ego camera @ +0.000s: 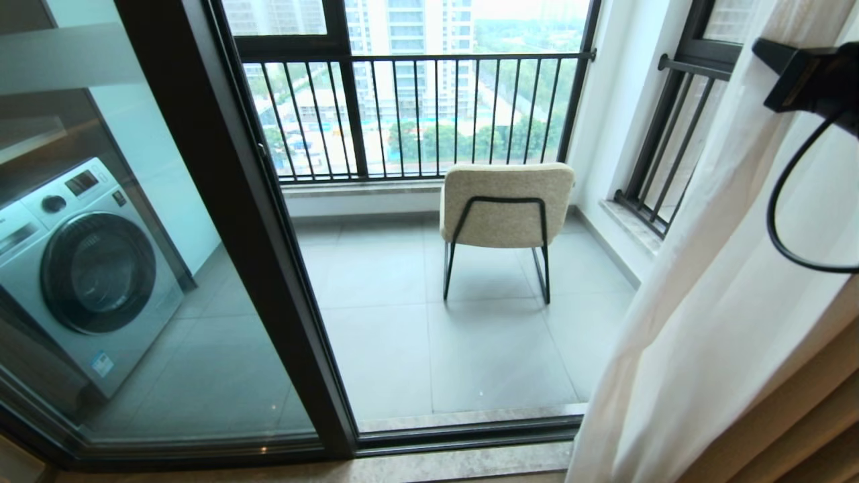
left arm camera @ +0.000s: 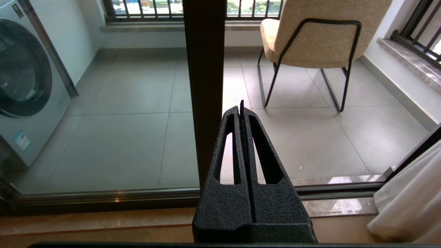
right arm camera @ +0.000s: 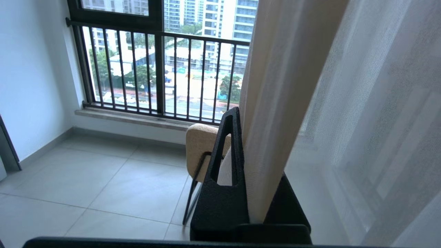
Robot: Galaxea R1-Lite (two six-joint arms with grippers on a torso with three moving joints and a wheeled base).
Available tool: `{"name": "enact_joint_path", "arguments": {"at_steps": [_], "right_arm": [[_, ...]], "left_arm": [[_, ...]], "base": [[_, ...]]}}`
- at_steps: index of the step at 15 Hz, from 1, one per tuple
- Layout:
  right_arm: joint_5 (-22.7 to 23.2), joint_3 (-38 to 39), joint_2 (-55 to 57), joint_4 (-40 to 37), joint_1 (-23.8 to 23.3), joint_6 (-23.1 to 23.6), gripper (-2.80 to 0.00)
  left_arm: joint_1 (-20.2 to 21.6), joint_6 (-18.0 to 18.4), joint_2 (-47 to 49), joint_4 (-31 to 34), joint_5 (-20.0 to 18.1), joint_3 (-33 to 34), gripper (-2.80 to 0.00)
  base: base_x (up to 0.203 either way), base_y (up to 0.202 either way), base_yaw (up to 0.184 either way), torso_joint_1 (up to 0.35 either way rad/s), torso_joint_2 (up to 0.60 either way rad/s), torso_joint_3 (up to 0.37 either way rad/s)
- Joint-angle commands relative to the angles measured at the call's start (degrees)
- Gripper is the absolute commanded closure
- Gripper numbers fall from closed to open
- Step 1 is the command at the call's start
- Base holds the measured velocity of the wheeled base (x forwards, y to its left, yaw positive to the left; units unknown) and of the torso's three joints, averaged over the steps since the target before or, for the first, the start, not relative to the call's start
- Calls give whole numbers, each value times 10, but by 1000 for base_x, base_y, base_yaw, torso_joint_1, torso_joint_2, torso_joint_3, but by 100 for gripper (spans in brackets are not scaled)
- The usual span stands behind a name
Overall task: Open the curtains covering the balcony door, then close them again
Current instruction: Close the inner curtains on both sides
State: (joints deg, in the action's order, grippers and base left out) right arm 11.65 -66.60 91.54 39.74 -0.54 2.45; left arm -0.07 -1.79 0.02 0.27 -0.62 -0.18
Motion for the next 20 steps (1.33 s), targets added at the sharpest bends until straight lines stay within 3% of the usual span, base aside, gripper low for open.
{"name": "enact_joint_path", "arguments": {"at_steps": [1, 20], "right_arm": [[0, -7, 6, 5, 13, 0, 0], [0, -14, 10, 4, 19, 1, 0]], "left_arm": [[0, -1, 0, 0, 0, 0, 0], [0, -1, 0, 0, -1, 0, 0]], "base": [[0, 191, -1, 1, -1, 2], [0, 190, 0, 3, 3, 2]]}}
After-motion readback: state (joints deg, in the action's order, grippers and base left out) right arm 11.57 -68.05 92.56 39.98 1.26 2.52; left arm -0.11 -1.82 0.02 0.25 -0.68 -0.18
